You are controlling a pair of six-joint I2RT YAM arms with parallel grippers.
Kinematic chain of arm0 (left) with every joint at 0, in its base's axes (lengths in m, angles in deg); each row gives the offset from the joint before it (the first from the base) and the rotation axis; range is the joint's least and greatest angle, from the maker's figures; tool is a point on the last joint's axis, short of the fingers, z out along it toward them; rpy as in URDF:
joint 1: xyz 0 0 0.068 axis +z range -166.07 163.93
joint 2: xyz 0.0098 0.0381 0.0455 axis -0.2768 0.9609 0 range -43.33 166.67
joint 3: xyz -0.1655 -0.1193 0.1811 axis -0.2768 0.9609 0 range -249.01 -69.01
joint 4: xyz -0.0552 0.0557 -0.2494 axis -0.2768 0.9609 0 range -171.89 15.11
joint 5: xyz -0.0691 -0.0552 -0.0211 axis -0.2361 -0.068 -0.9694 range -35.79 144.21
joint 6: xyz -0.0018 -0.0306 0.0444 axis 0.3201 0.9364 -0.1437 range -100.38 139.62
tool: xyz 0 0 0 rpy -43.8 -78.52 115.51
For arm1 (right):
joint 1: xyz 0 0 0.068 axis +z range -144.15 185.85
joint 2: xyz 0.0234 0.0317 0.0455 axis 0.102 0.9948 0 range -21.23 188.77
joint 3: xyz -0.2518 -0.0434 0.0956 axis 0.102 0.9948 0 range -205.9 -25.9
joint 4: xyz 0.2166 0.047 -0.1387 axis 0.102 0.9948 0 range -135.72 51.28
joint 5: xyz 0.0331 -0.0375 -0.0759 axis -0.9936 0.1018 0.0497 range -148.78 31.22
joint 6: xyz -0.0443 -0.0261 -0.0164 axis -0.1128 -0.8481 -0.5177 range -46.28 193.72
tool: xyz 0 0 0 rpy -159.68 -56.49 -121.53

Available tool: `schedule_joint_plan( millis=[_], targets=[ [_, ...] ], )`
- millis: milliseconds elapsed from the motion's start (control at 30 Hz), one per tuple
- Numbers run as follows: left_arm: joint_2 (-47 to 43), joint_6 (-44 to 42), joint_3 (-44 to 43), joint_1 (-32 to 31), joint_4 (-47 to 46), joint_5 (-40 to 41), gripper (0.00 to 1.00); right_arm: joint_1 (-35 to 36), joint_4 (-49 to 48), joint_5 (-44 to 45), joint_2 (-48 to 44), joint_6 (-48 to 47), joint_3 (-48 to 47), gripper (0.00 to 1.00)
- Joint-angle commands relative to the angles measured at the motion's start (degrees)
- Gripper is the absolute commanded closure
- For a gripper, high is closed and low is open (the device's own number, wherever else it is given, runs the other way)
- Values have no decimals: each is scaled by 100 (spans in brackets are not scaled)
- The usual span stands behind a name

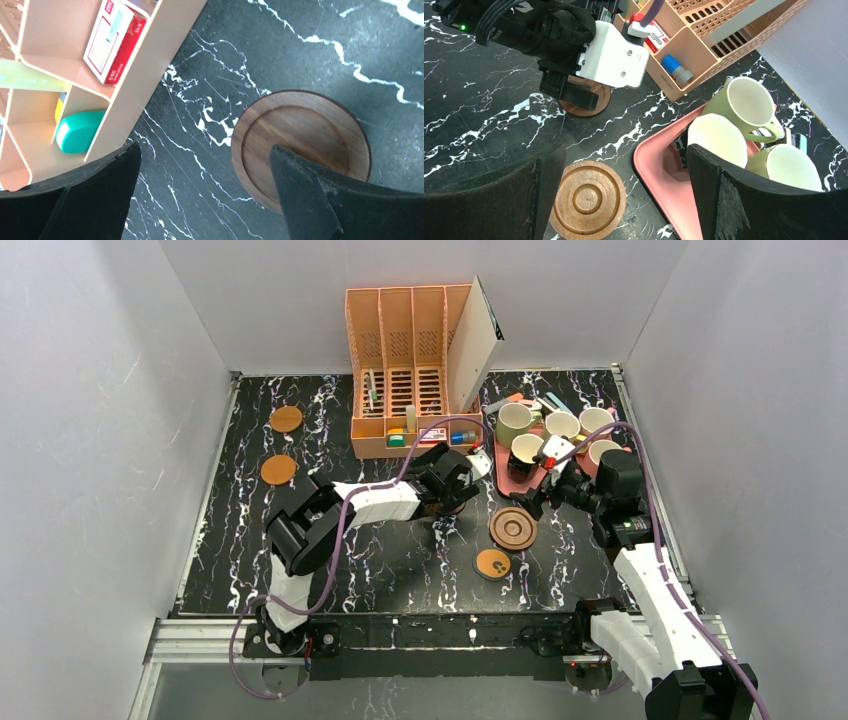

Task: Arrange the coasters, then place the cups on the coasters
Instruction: Move the coaster to the center of the board.

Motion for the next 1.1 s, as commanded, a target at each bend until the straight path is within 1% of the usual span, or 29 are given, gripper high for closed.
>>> schedule_joint_plan(
  millis=[0,233,333,633,800,900,1067],
  targets=[
    [99,118,46,36,-169,321,2,-10,-205,-76,-50,33,54,2],
    [9,209,372,226,-134,290,2,-10,-189,-114,-79,32,49,2],
    [-190,274,607,377,31,103,2,-9,-194,-125,-80,32,52,2],
    [-1393,101,2044,727,216,-1118,2,-2,-173,-210,-87,33,52,2],
    [-2001,49,2752,931,461,-1369,2,7,-161,-247,-54,42,44,2],
    [-2318,21,3074,1257,712,-1445,2,15,-152,-279,-82,50,43,2],
    [-3025,-328,3669,2069,889,-1664,2,16,-152,-335,-108,80,37,2]
  ],
)
